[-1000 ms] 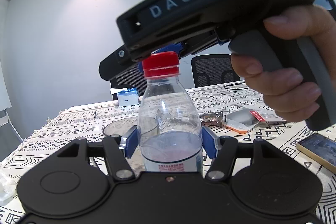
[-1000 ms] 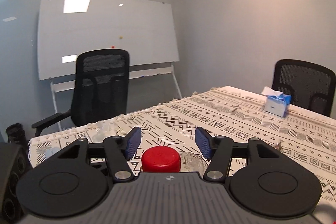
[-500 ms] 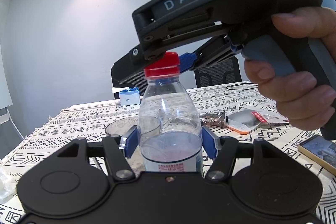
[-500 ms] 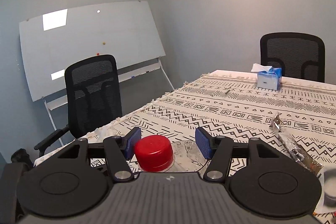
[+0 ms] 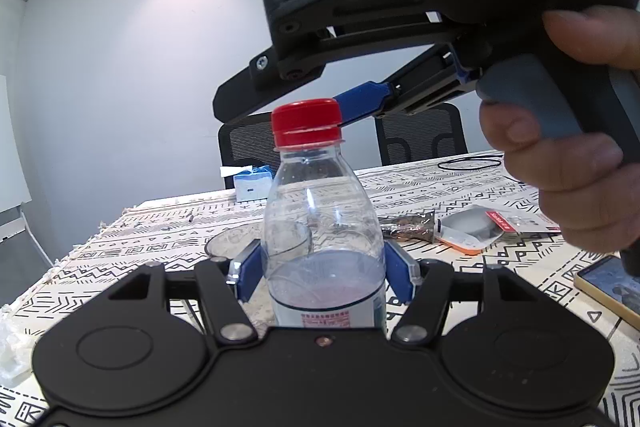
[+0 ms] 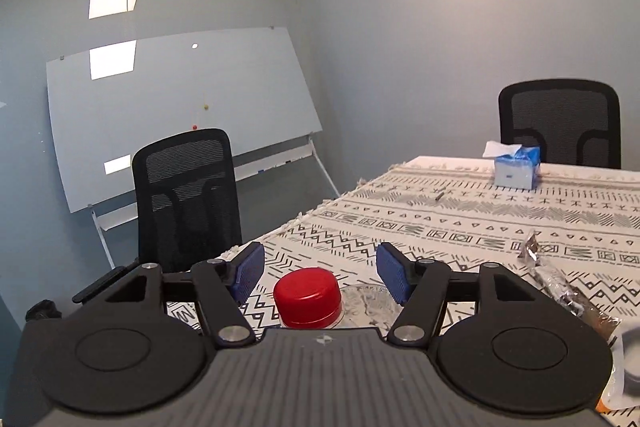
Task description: Unscrew bottle cap and pour
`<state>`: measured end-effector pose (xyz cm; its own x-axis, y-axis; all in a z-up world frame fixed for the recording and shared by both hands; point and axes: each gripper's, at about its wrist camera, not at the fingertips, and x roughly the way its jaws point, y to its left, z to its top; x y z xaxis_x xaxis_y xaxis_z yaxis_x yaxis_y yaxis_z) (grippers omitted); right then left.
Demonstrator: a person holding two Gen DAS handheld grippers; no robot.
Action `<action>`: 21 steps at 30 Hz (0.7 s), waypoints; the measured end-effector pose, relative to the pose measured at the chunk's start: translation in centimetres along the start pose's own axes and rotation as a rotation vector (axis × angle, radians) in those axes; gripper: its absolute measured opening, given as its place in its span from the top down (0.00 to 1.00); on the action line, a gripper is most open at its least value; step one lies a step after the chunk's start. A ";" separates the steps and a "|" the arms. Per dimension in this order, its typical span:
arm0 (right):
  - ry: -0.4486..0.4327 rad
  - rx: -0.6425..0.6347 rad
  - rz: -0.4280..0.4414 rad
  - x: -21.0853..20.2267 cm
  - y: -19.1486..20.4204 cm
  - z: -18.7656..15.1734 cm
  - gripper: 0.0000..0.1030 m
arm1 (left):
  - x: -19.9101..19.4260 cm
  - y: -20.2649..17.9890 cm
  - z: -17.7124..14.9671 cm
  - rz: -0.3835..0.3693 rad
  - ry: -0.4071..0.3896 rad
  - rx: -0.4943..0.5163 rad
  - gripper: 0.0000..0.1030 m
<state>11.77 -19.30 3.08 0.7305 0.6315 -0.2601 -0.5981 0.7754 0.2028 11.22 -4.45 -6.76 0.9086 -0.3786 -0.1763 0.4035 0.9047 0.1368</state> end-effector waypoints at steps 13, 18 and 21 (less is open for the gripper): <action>-0.018 0.015 -0.005 0.7 0.0 -1.1 0.41 | -3.2 -0.7 0.4 -0.007 -0.003 -0.001 0.36; -0.027 0.013 0.003 0.8 0.6 -1.6 0.42 | -3.7 -0.8 0.5 -0.005 -0.003 0.003 0.36; -0.048 -0.016 -0.035 1.1 1.3 -1.6 0.43 | -3.8 -0.8 0.5 -0.002 -0.004 0.010 0.36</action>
<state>11.30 -17.59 1.53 0.7656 0.6040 -0.2215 -0.5769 0.7969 0.1790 7.50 -3.84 -5.73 0.9083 -0.3811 -0.1725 0.4062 0.9020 0.1464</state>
